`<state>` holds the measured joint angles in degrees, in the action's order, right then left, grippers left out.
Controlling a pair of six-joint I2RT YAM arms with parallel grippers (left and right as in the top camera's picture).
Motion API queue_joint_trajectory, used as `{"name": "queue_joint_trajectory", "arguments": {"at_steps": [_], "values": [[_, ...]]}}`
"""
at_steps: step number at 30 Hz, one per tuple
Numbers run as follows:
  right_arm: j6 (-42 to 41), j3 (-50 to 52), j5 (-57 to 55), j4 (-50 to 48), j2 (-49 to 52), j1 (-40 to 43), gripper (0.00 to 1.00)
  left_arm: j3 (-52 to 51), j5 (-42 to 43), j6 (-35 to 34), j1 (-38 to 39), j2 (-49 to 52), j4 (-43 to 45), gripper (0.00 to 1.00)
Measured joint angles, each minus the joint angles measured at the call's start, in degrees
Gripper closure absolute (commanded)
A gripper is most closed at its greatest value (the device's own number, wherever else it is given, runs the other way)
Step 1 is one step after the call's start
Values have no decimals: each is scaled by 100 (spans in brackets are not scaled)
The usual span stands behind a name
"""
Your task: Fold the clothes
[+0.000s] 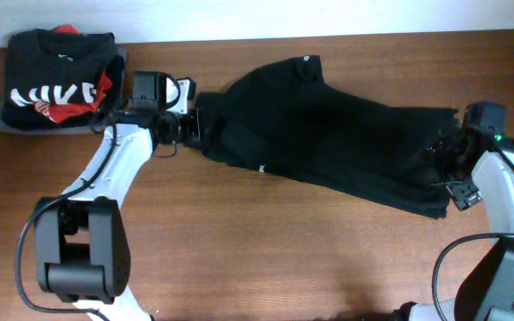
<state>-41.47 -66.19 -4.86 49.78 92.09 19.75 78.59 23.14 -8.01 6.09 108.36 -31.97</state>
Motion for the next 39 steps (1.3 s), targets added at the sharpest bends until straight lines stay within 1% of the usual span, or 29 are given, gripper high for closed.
{"name": "queue_joint_trajectory", "arguments": {"at_steps": [4,8,15,19,23,34,37,38,39], "values": [[278,-37,282,129,0,0,1,39,155,179,55,11,-468,55],[380,-37,396,129,2,0,1,39,243,391,190,96,-485,55],[466,-37,518,236,2,0,1,48,319,557,365,590,-136,55],[468,-37,525,247,0,0,1,48,321,809,365,802,109,55],[483,-37,527,247,0,0,1,50,321,1003,365,839,273,55],[527,-37,542,251,0,0,1,50,323,1261,365,839,562,55],[527,-37,542,273,0,0,1,50,326,1305,365,839,546,63],[527,-37,542,273,2,0,1,50,341,1305,365,839,546,68],[531,-37,544,273,0,0,1,50,356,1311,365,839,546,75]]}}
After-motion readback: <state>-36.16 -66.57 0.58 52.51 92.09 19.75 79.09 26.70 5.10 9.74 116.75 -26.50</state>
